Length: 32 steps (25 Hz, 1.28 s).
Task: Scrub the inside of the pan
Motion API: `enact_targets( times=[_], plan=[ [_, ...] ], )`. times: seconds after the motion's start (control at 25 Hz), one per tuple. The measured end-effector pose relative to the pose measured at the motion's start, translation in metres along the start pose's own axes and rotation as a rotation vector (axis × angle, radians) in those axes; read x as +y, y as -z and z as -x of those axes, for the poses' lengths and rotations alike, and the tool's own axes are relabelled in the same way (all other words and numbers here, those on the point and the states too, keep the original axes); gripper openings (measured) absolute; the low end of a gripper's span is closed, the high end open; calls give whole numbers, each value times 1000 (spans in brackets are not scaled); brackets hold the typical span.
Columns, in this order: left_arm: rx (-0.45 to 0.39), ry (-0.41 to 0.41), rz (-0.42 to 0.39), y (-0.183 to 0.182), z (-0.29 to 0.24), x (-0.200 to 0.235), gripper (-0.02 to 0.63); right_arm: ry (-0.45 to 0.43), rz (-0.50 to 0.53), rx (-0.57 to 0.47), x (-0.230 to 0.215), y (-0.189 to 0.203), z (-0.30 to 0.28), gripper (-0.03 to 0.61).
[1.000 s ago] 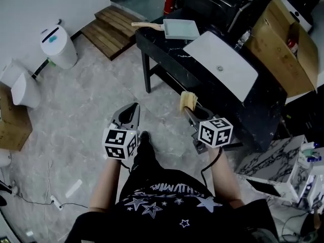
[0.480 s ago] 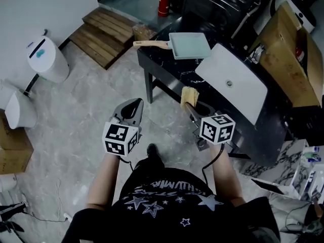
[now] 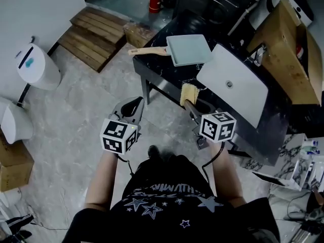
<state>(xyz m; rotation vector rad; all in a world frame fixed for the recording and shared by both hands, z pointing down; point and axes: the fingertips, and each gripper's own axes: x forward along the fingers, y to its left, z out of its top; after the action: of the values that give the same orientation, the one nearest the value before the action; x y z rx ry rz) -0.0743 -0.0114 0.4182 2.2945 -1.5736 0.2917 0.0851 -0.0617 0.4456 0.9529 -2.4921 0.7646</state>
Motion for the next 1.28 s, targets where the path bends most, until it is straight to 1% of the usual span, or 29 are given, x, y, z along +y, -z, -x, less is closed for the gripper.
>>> enact_targets(
  times=[0.2, 0.32, 0.4, 0.52, 0.64, 0.88, 1.0, 1.12, 1.28],
  plan=[
    [-4, 15, 15, -15, -27, 11, 9, 46, 2, -32, -28, -32, -7, 92],
    [-9, 6, 3, -27, -42, 17, 9, 95, -23, -62, -56, -56, -15, 92],
    [-14, -4, -9, -36, -52, 20, 9, 112, -36, -78, -73, -73, -23, 92],
    [-10, -18, -25, -46, -68, 28, 9, 115, -50, -94, -95, -96, -37, 92],
    [-6, -34, -25, -55, -87, 37, 9, 104, -59, -86, -113, -113, -52, 92],
    [6, -63, -43, -72, -122, 53, 10, 106, -37, -63, -145, -139, -79, 92],
    [15, -88, -52, -74, -134, 61, 58, 107, -30, -44, -157, -144, -92, 92],
    [28, -110, -72, -75, -142, 69, 120, 106, -34, -33, -167, -149, -103, 92],
    [72, -104, -114, -72, -151, 72, 170, 102, -34, -19, -172, -152, -110, 92]
  ],
)
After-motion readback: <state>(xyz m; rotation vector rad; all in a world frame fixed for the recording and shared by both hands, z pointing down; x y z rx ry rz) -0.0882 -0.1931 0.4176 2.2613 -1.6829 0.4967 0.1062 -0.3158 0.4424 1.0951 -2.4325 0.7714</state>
